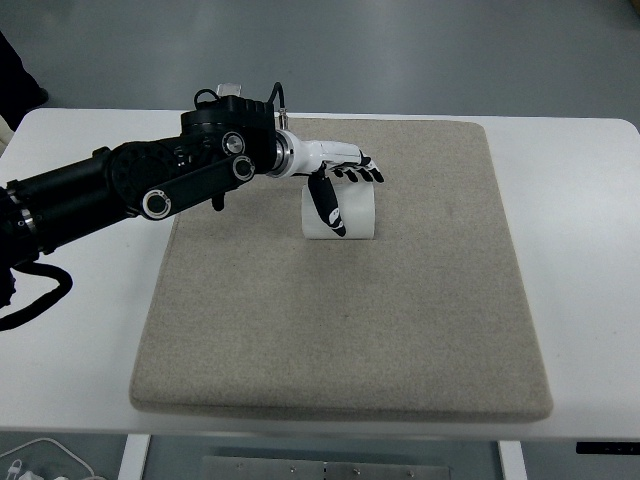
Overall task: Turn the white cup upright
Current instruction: 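Close the left hand's fingers around the white cup, then lift the cup with the left hand and rotate it opening-up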
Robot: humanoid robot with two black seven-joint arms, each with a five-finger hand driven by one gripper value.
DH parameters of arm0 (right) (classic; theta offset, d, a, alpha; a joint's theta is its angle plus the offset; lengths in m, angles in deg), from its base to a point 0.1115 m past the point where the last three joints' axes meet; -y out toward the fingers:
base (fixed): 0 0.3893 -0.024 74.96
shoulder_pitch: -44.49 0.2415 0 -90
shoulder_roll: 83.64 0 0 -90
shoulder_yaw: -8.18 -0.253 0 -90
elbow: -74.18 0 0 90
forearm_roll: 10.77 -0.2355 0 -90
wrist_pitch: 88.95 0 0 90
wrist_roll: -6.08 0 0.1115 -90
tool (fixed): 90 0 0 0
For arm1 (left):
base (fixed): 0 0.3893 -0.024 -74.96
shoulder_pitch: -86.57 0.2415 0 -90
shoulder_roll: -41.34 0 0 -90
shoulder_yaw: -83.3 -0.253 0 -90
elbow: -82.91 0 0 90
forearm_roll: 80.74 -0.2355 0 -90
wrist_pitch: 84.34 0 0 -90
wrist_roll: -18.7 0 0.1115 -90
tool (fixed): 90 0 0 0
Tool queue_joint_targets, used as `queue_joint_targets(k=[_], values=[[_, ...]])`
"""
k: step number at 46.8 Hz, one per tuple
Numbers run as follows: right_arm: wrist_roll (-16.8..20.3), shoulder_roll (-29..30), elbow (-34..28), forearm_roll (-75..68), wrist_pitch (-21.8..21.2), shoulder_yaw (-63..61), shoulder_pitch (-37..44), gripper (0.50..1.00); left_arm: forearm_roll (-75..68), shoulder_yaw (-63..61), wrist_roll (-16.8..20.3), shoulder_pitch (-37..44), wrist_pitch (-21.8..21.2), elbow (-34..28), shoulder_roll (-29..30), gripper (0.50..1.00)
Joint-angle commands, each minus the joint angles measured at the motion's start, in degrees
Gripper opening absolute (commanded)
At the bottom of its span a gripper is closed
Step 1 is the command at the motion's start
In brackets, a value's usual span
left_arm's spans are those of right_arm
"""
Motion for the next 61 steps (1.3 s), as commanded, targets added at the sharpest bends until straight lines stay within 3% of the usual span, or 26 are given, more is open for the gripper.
queue_joint_targets(k=[1, 13, 17, 31, 32, 35, 37, 61], values=[[0.00, 0.00, 0.00, 0.00, 0.00, -0.01, 0.01, 0.930, 0.03, -0.34, 0.01, 0.11, -0.02, -0.11, -0.45, 0.964], [0.00, 0.00, 0.00, 0.00, 0.00, 0.08, 0.01, 0.930, 0.03, -0.43, 0.01, 1.25, -0.02, -0.11, -0.53, 0.956], [0.00, 0.00, 0.00, 0.00, 0.00, -0.01, 0.01, 0.930, 0.03, -0.43, 0.10, 1.34, -0.02, -0.37, -0.53, 0.922], [0.00, 0.00, 0.00, 0.00, 0.00, 0.08, -0.08, 0.930, -0.06, -0.43, 0.10, 1.51, -0.02, -0.81, -0.53, 0.735], [0.00, 0.00, 0.00, 0.00, 0.00, -0.01, 0.00, 0.930, -0.06, -0.43, 0.10, 1.51, -0.02, -0.72, -0.53, 0.714], [0.00, 0.00, 0.00, 0.00, 0.00, -0.01, -0.08, 0.930, -0.06, -0.43, 0.18, 1.51, -0.02, -0.81, -0.53, 0.562], [0.00, 0.00, 0.00, 0.00, 0.00, -0.01, 0.00, 0.930, 0.03, -0.43, 0.18, 1.34, -0.02, -0.81, -0.53, 0.502], [0.00, 0.00, 0.00, 0.00, 0.00, -0.01, 0.01, 0.930, 7.49, 2.56, 1.41, 1.25, 0.34, -3.01, 0.34, 0.500]])
